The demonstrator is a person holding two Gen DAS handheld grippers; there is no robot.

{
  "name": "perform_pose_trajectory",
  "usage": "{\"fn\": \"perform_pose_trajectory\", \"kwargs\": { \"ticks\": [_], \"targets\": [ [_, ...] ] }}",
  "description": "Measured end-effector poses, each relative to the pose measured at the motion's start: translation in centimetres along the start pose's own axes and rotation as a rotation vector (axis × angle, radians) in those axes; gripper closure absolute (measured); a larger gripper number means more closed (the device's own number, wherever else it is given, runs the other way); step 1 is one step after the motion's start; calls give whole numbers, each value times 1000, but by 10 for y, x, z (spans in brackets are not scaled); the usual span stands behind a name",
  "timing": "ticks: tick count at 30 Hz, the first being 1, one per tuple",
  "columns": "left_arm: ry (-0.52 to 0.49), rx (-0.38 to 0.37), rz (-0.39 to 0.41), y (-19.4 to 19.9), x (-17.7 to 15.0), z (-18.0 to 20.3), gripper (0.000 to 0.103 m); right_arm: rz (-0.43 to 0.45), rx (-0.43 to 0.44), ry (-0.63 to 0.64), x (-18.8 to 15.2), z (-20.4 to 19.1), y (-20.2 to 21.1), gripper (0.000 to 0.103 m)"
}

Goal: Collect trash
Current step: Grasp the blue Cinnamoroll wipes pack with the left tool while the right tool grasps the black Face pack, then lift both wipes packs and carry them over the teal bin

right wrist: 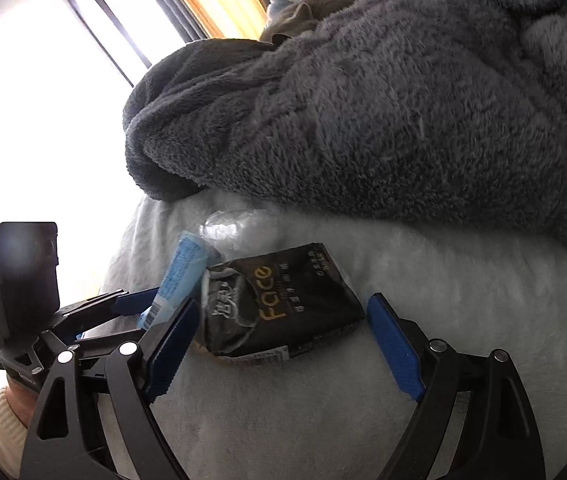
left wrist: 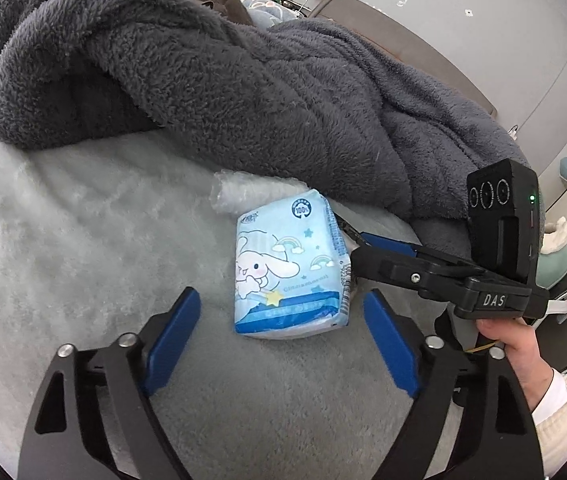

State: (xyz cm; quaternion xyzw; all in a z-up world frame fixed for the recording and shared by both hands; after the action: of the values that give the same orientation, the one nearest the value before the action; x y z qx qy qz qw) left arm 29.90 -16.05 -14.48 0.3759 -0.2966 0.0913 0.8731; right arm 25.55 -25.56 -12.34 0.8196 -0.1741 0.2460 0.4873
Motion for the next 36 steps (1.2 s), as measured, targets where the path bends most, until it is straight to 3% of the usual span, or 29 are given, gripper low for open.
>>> {"fn": "perform_pose_trajectory", "kwargs": {
  "ticks": [4,6,12,19,28,36],
  "targets": [
    [7,-13,-5,-3,0,0,32,10,27,-29,1,5,2,16],
    [0,-20,-13,-7,0,2,44,9,30,-36,0,6,2,16],
    [-52,9,-13,-6,-4,11,51,1,26,-7,0,-4,-4,16],
    [-102,35,39,18,-2,15,52,-11,-31,22,0,-11,-9,28],
    [-149,102,93,58,1,9,52,23,-118,28,10,-21,1,29],
    [-151,181,137,91,5,-4,52,120,-164,32,29,-46,23,29]
  ]
}}
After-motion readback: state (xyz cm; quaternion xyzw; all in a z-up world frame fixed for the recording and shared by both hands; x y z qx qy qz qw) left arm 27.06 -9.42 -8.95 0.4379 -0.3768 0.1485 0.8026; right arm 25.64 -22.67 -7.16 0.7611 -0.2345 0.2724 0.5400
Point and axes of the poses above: each gripper's, at about its wrist camera, not at the fingertips, and y roughly against the way its jaws point, z to its right, x to its top, the point moved 4 cm from there along -y, roughly the way its jaws point, and after that the axes turned 5 degrees about -x, right-handed, at the moved point
